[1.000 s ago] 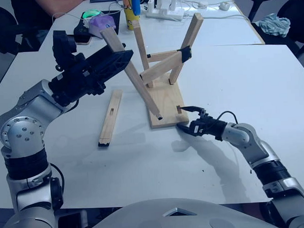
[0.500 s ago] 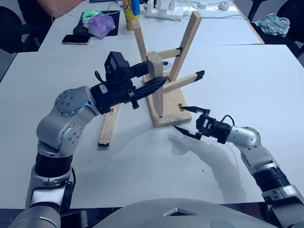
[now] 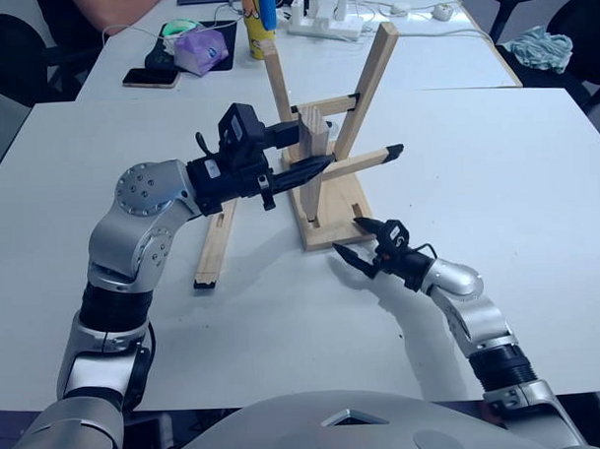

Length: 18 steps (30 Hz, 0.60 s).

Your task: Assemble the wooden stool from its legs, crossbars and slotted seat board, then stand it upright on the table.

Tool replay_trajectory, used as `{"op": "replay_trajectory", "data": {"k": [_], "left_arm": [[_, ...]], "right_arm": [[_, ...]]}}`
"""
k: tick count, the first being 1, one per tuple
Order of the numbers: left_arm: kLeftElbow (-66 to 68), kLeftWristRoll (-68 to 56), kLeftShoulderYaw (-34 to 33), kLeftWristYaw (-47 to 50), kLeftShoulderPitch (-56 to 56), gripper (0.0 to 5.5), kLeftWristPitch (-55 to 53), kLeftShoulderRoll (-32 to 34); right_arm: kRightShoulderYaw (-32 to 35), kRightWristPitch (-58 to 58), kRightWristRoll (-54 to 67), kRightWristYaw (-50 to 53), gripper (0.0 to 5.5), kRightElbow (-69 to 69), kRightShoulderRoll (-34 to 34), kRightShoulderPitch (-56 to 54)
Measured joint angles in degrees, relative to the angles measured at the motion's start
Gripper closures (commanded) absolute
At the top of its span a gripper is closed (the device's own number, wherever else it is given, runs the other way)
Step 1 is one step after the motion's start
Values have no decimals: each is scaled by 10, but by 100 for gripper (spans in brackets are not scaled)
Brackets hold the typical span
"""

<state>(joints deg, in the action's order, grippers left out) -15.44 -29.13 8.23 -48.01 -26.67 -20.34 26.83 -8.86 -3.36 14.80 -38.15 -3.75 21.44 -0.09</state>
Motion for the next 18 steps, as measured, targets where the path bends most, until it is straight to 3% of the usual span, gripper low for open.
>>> {"op": "replay_trajectory", "data": {"k": [11, 18], "left_arm": [[35, 29, 7, -14, 16, 347, 36, -18], [51, 34, 6, -17, 22, 347, 45, -35]], "right_arm": [[19, -73, 37, 3, 363, 25, -27, -1], [0, -83, -6, 26, 464, 30, -32, -9]]}}
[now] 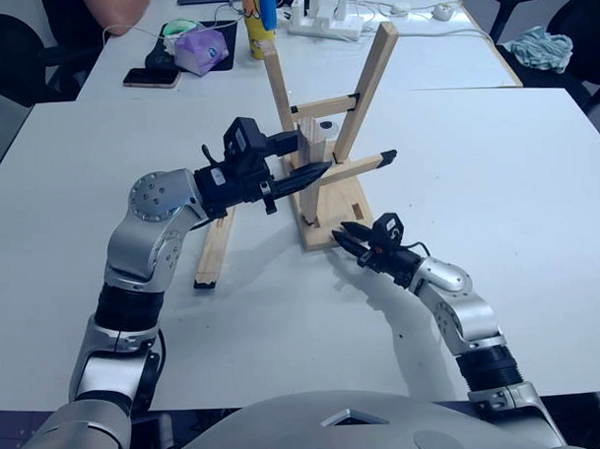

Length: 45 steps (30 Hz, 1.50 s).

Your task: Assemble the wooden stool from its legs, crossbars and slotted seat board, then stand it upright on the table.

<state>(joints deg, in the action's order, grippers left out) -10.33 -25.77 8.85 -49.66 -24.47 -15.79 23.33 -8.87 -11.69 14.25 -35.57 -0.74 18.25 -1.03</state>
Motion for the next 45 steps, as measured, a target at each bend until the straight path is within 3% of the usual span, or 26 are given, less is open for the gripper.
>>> {"op": "replay_trajectory", "data": {"k": [6, 28, 45], "left_arm": [[-4, -7, 1, 1, 2, 347, -13, -11], [52, 12, 9, -57, -18, 347, -19, 19], [138, 11, 18, -100, -21, 348, 51, 16]], "right_arm": [[-16, -6, -29, 17, 550, -4, 2, -10], [-35, -38, -39, 42, 550, 19, 9, -13], [-49, -66, -49, 54, 550, 25, 12, -19]]}}
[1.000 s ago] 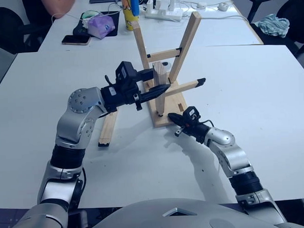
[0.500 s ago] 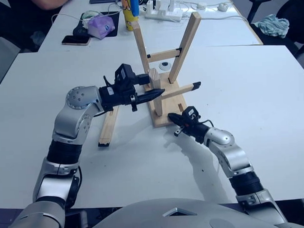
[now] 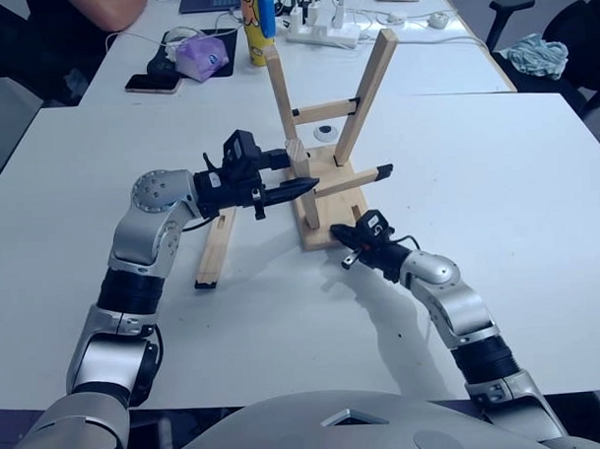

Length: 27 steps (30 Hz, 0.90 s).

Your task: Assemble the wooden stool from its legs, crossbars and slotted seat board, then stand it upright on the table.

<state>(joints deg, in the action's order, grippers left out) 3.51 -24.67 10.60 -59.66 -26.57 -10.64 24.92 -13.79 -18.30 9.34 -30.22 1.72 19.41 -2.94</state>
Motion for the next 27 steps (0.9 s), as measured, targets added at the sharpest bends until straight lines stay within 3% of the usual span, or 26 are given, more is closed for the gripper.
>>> {"op": "replay_trajectory", "data": {"k": [3, 4, 12, 17, 22, 27], "left_arm": [[-3, 3, 0, 14, 2, 348, 7, -8], [-4, 4, -1, 18, 2, 312, 8, -11], [-45, 16, -28, 68, 5, 203, -10, -27], [-135, -10, -70, 101, 31, 203, -50, -14], [-270, -69, -134, 156, 156, 203, -125, 10], [-298, -7, -160, 218, 329, 203, -79, 5]], "right_arm": [[-2, -1, 0, 3, 550, 0, 0, 0], [-2, -1, 0, 3, 550, 1, 0, 0], [-3, -1, 0, 6, 550, 2, -2, 0], [-5, -1, 0, 12, 550, 1, -6, 0], [-6, 0, 1, 24, 550, -1, -18, 4], [-3, 0, 4, 37, 550, 2, -33, 15]]}}
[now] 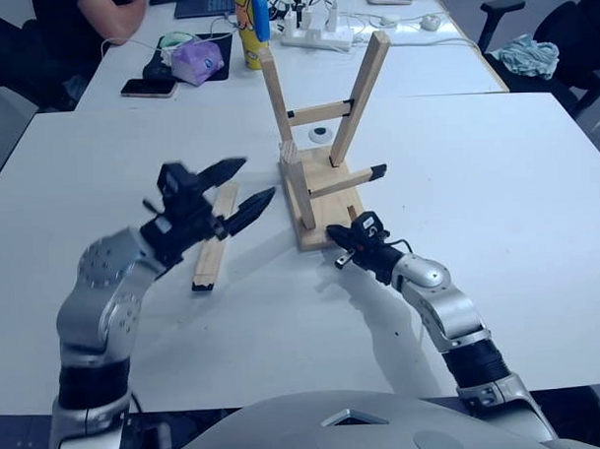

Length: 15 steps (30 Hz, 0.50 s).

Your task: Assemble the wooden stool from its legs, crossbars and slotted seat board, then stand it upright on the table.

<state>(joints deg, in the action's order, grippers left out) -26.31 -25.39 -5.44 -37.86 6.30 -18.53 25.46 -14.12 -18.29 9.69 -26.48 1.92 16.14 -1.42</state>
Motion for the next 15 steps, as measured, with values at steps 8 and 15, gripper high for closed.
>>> {"op": "replay_trajectory", "data": {"k": [8, 15], "left_arm": [[47, 187, 112, 183, 92, 203, -10, -80], [48, 279, 124, 303, 98, 203, -12, -123]], "right_arm": [[-29, -12, 9, -7, 550, 5, -31, 12], [-34, -19, 28, -29, 550, -7, -48, 4]]}}
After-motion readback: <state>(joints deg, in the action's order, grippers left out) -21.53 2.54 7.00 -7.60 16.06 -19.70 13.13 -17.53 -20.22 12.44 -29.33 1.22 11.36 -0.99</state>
